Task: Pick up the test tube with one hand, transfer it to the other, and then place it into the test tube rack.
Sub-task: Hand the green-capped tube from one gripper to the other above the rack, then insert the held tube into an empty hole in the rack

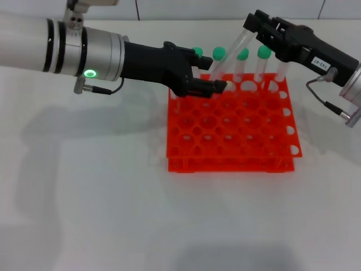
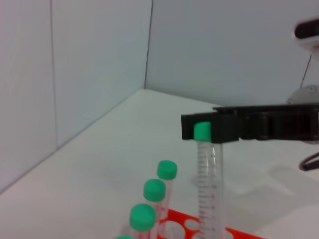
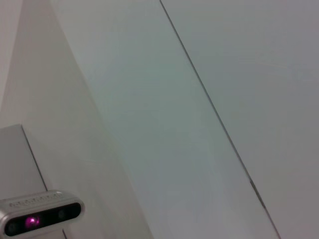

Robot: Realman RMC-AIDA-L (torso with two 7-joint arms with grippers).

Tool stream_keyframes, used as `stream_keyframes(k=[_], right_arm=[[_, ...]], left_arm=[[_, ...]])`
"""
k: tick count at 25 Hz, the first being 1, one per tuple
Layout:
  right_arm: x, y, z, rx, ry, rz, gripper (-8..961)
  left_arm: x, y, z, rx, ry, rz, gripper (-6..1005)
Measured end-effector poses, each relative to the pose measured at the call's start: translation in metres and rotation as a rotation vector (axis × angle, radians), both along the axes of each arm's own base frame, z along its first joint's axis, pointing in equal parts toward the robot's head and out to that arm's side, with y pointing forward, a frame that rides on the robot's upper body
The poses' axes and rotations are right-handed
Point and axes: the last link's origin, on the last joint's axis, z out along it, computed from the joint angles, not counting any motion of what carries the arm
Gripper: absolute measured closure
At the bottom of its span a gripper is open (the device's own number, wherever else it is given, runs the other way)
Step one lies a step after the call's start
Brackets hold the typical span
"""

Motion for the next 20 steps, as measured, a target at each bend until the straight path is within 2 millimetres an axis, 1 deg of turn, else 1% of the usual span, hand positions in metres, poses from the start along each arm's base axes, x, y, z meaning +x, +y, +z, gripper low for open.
stream_keyframes(k=[2, 3, 4, 5, 7, 10, 12, 13, 15, 20], right_arm=[[0.000, 0.000, 0.002, 0.003, -0.002, 0.004, 690], [0.001, 0.000, 0.003, 0.004, -0.003, 0.005, 690], [0.001, -0.001, 0.003, 0.005, -0.004, 0.008, 690], [0.003, -0.001, 0.004, 0.006, -0.005, 0.008, 690], [0.004, -0.002, 0.007, 0.010, -0.010, 0.012, 690], [0.006, -0.004, 0.009, 0.003, -0.031, 0.026, 690], [0.006, -0.004, 0.010, -0.003, -0.050, 0.039, 690], [0.005, -0.003, 0.009, -0.007, -0.063, 0.048, 690], [0.000, 0.000, 0.008, -0.014, -0.086, 0.070, 690], [-0.016, 0.009, 0.006, -0.029, -0.123, 0.118, 690]], left_arm=[[0.002, -0.003, 0.006, -0.006, 0.014, 0.011, 526], [0.005, -0.004, 0.013, -0.001, 0.016, 0.011, 502], [0.009, -0.006, 0.030, 0.016, 0.027, 0.023, 478], [0.009, -0.006, 0.030, 0.016, 0.027, 0.023, 411], [0.013, -0.009, 0.048, 0.041, 0.046, 0.039, 277], [0.012, -0.015, 0.074, 0.086, 0.090, 0.088, 200], [0.010, -0.020, 0.087, 0.119, 0.115, 0.132, 150], [0.006, -0.023, 0.092, 0.133, 0.129, 0.163, 124], [-0.004, -0.034, 0.104, 0.174, 0.148, 0.212, 124], [-0.034, -0.063, 0.118, 0.276, 0.171, 0.264, 124]])
